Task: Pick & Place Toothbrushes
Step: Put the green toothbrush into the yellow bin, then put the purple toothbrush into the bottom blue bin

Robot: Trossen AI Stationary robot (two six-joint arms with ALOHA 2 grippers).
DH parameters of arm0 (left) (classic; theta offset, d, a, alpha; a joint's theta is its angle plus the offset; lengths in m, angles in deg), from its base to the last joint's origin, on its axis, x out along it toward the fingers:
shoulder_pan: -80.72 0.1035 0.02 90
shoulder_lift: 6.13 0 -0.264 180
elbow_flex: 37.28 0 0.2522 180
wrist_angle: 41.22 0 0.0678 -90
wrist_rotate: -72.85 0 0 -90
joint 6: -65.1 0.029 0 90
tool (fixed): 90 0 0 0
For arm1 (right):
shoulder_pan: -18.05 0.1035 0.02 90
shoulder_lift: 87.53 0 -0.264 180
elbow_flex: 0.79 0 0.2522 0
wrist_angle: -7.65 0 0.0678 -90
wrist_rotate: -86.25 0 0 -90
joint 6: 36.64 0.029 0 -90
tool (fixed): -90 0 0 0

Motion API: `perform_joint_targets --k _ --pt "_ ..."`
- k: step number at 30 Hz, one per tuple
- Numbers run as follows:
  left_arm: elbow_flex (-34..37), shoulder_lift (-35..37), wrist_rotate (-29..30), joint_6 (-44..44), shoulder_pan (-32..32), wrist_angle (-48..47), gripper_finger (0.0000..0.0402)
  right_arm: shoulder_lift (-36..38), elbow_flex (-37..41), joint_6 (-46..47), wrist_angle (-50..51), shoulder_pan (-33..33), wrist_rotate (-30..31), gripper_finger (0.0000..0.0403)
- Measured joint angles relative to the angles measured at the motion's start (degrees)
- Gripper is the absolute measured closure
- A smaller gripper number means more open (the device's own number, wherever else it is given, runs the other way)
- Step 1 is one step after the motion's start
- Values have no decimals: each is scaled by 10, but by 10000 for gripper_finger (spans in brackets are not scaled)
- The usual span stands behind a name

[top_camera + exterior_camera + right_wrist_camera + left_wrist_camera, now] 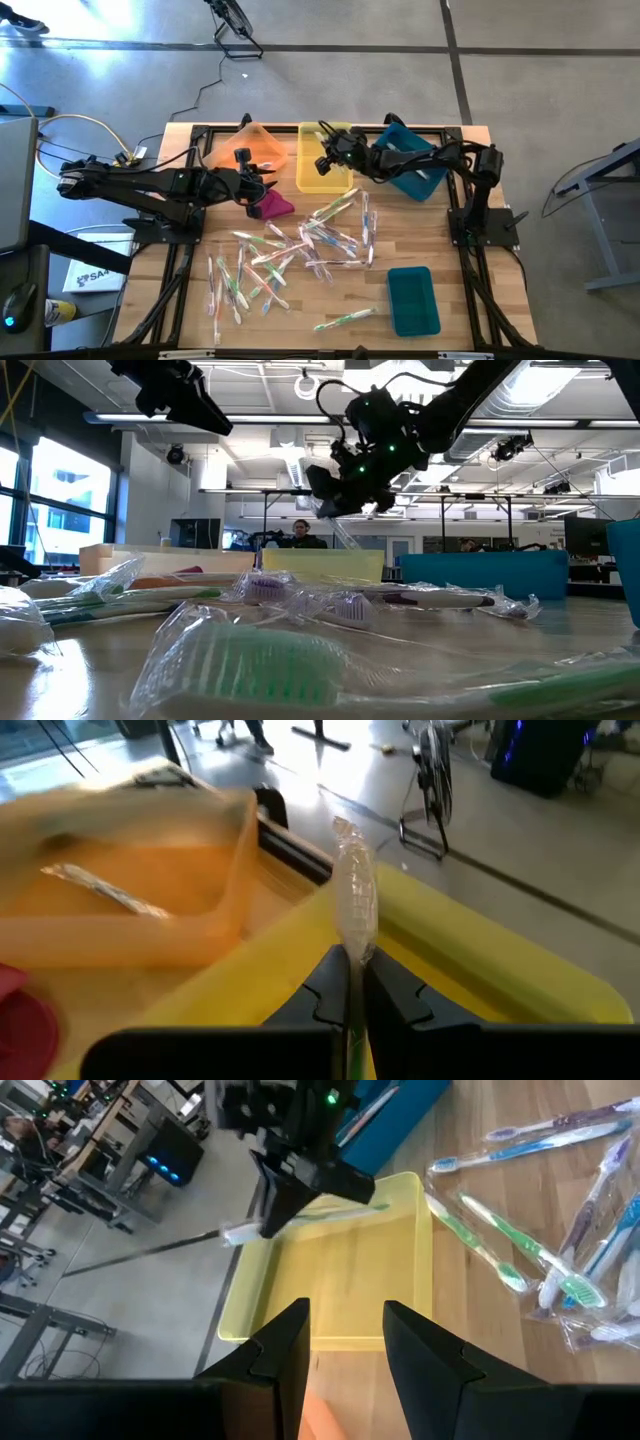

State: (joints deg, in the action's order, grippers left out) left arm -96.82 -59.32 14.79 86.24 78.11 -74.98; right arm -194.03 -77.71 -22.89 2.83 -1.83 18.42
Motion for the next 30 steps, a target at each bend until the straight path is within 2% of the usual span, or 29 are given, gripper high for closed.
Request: perform_joint_targets --k 14,25,28,30 --pt "0 0 0 0 0 -1 278 0 0 47 55 -5 -16 394" --pt "0 0 0 -5 0 -2 278 1 0 55 55 -3 -14 286" --pt "0 0 0 -5 0 -3 278 5 0 37 49 1 -13 281" --pt "0 0 0 -5 0 -3 278 18 0 26 47 9 -13 294"
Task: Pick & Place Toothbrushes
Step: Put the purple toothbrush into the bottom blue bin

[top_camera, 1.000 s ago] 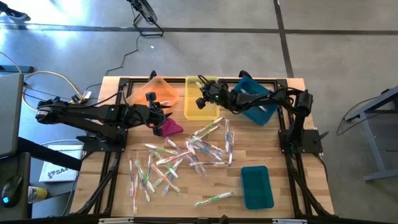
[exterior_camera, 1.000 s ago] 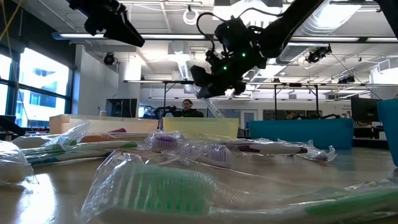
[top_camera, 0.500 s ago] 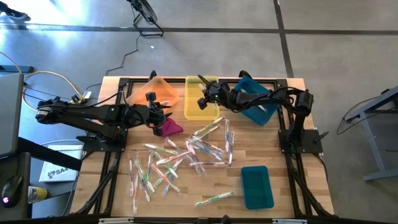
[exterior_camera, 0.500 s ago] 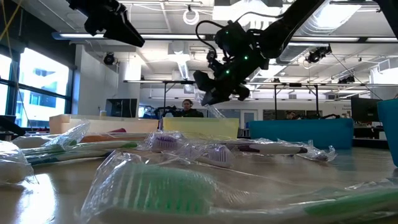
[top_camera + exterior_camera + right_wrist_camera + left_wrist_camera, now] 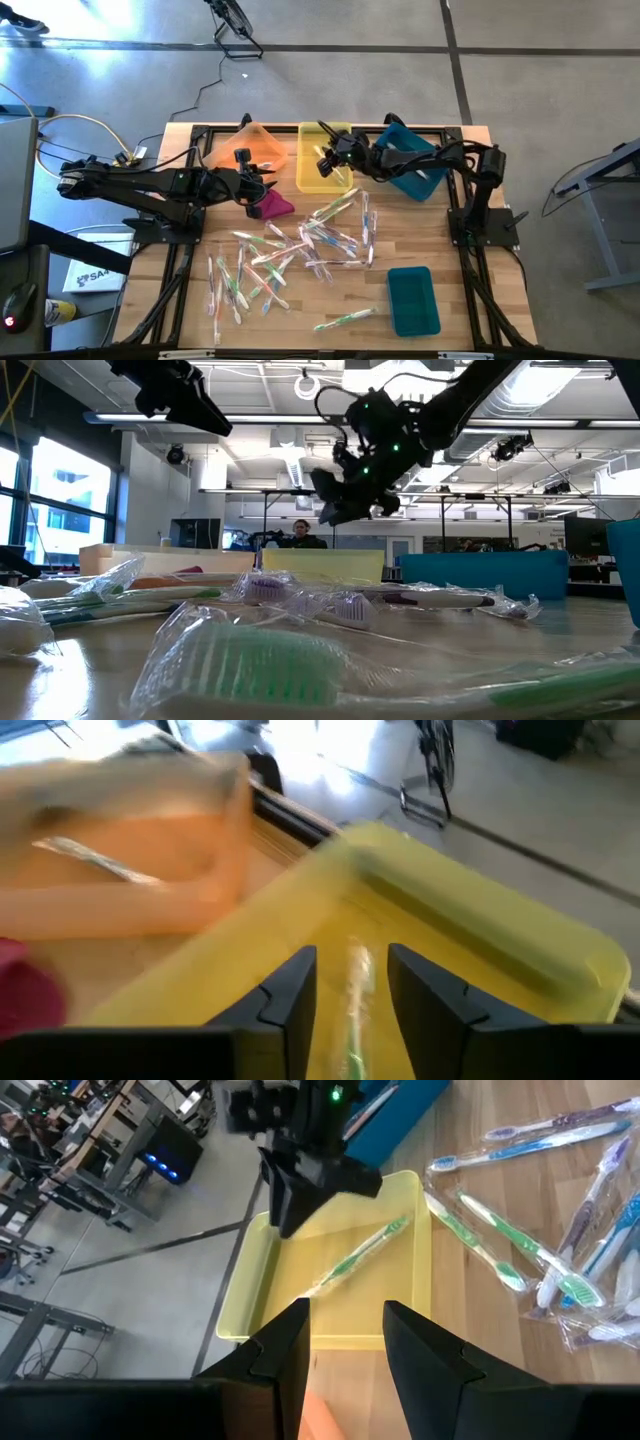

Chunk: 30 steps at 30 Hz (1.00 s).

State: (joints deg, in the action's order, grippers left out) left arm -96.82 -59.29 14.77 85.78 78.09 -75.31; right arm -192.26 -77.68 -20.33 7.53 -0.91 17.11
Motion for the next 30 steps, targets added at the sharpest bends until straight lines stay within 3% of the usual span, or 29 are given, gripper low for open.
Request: perform_joint_targets --k 8,24,30 --pt "0 0 -11 0 0 -13 278 71 0 -96 11 52 -4 391" --pt "0 0 -18 22 0 -14 279 207 0 -131 245 126 -20 392" --pt "0 13 -18 74 0 11 331 222 0 -97 247 135 -20 398"
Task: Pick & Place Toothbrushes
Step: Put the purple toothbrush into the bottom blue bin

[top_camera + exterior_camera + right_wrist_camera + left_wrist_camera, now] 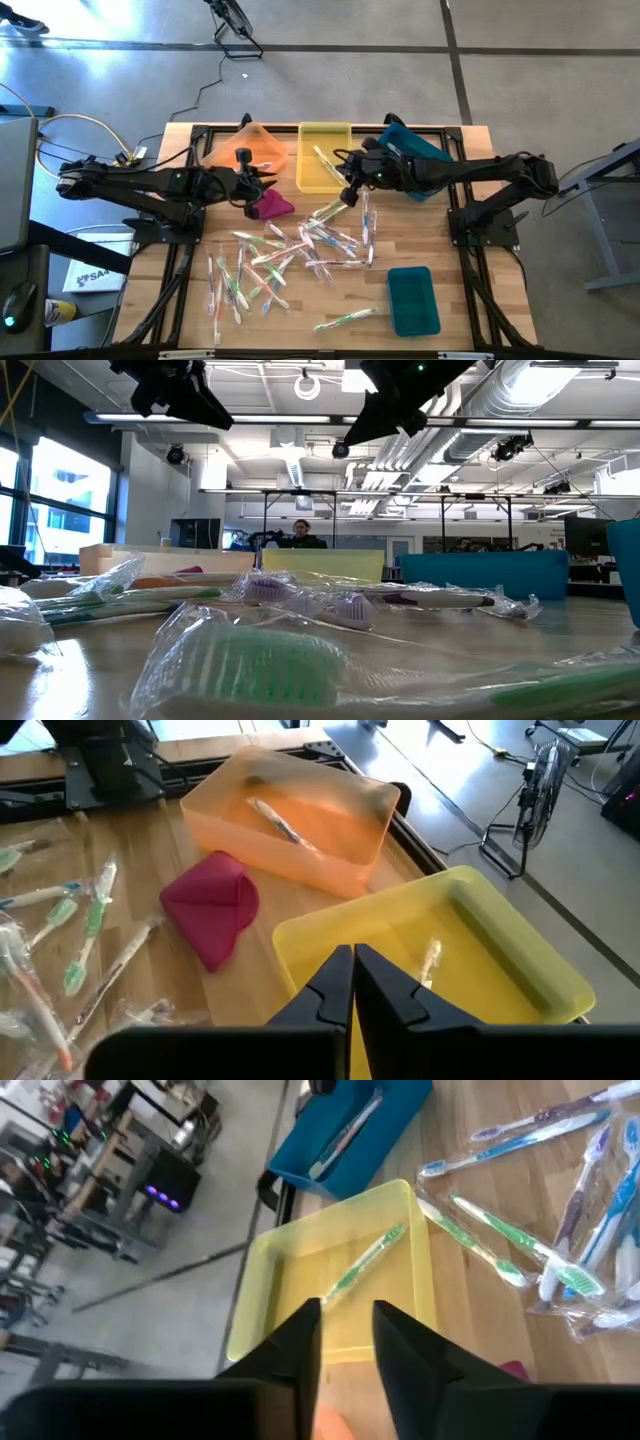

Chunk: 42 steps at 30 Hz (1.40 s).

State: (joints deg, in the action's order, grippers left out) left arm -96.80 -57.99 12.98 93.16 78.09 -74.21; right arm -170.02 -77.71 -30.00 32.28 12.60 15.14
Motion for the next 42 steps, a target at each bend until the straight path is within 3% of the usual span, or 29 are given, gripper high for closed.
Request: perform_joint_targets --k 5,13,21,28,36,42 --pt "45 46 2 22 0 52 395 2 0 4 16 3 -13 399" --pt "152 181 -62 60 0 137 400 2 0 32 28 2 -28 399" --pt "214 323 -87 51 0 116 399 2 9 110 36 6 -26 398" --pt "232 390 -105 45 0 79 398 2 24 203 46 48 1 398" --pt "232 399 -118 16 0 74 398 2 24 275 54 134 178 398" --pt "232 399 -118 2 0 71 398 2 24 319 77 166 241 398"
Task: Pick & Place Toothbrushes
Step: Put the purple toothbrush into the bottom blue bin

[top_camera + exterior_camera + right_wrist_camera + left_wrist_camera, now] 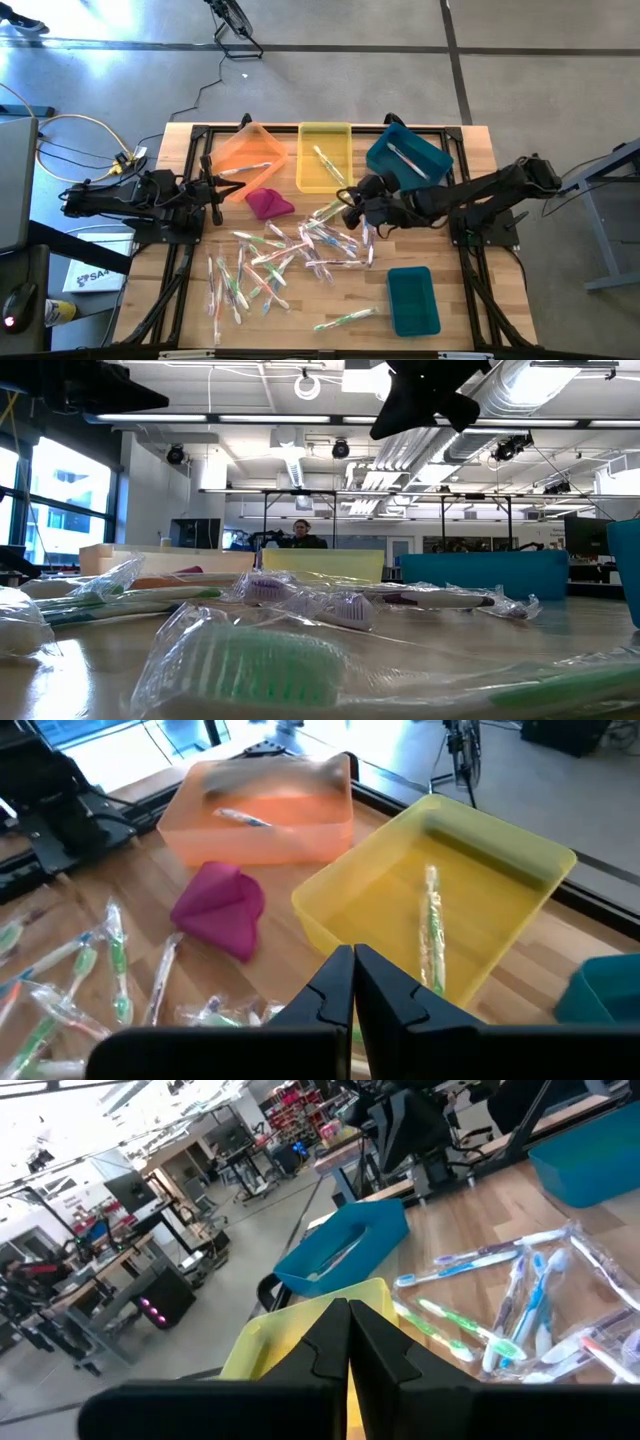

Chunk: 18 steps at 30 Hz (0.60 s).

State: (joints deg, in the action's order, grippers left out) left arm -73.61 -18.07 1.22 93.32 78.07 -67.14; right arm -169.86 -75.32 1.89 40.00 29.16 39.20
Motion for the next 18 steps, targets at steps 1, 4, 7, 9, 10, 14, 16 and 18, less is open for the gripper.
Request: perform_joint_targets --k 1,4,7,9,10,14,16,18 --pt "0 0 0 0 0 0 398 0 0 2 4 3 4 398" --pt "0 0 0 0 0 0 398 0 0 -15 10 9 11 398" --pt "0 0 0 0 0 0 398 1 0 -44 10 19 6 398" --pt "0 0 0 0 0 0 398 1 0 -41 11 27 4 398" --pt "0 0 0 0 0 0 398 2 0 -38 13 32 1 398" --pt "0 0 0 0 0 0 398 2 0 -24 27 58 -6 398" --pt "0 0 0 0 0 0 398 2 0 9 40 68 -13 398" --pt "0 0 0 4 0 0 398 8 0 50 67 79 -15 399"
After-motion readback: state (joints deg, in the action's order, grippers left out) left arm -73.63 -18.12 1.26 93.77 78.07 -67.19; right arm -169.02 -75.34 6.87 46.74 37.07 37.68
